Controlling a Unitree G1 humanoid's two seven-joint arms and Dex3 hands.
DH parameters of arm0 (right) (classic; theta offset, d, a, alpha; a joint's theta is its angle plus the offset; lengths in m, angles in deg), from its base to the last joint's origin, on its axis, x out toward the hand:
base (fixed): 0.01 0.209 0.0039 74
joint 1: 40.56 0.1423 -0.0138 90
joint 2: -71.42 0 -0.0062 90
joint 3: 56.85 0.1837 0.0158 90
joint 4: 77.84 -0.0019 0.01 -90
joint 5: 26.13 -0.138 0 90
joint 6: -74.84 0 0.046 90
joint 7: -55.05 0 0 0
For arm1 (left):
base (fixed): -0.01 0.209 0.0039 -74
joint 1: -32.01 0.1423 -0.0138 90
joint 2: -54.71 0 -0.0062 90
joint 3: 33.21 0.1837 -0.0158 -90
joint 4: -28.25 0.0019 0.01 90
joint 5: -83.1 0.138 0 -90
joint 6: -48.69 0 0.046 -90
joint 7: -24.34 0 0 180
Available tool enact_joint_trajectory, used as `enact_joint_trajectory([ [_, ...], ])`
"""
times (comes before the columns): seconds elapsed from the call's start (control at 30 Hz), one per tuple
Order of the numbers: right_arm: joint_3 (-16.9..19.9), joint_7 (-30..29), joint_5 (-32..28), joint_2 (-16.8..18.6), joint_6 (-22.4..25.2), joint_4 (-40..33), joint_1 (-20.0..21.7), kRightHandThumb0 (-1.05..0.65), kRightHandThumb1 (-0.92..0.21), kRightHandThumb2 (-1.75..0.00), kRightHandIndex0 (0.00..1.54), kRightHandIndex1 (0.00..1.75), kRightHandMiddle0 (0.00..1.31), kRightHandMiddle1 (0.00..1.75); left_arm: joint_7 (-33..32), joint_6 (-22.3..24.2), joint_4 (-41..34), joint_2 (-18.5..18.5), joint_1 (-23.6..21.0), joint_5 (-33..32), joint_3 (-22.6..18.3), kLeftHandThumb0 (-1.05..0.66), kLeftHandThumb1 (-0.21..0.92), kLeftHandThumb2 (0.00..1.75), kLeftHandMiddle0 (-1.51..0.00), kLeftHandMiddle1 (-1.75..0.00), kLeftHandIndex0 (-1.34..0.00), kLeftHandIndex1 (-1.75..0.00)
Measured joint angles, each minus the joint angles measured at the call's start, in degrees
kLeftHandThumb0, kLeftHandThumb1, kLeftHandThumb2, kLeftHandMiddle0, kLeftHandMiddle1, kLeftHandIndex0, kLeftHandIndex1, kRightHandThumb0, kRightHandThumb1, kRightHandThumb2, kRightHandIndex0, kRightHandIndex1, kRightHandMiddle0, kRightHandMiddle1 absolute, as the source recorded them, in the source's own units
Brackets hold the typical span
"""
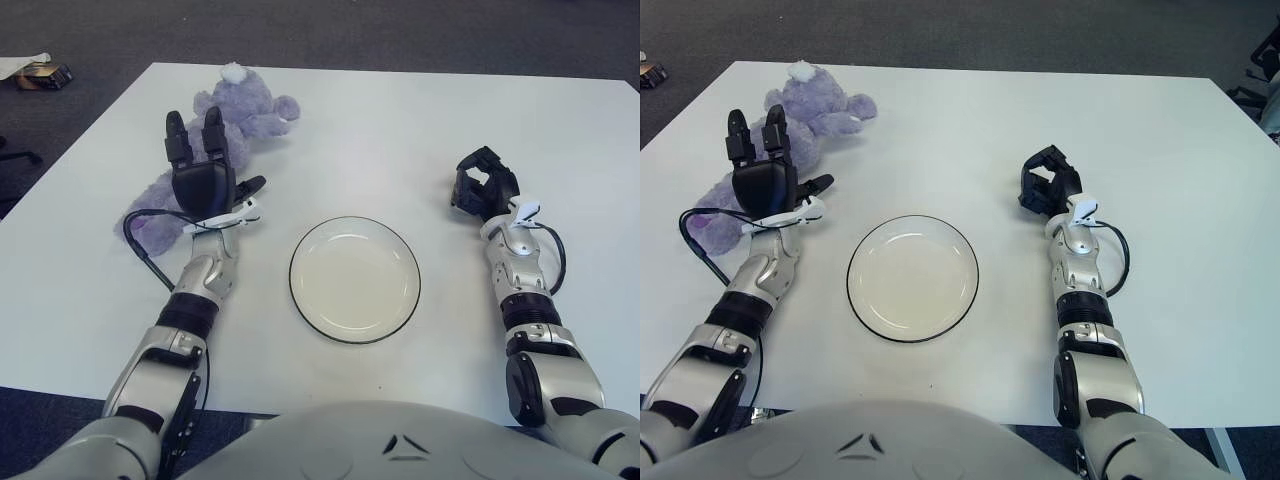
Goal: Put the doll into the plate.
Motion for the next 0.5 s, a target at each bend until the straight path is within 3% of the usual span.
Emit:
enact_joint_trajectory([
  [0.5, 0.0, 0.2, 0.0, 0.0, -0.2, 1.9, 1.0, -0.41, -0.55, -1.03, 0.97, 1.75, 0.44, 1.75, -7.7, -0.2, 8.1, 0.0, -4.8, -3.7, 0.1, -0.87, 0.61, 0.38, 0.0, 0.0, 0.0, -0.09],
])
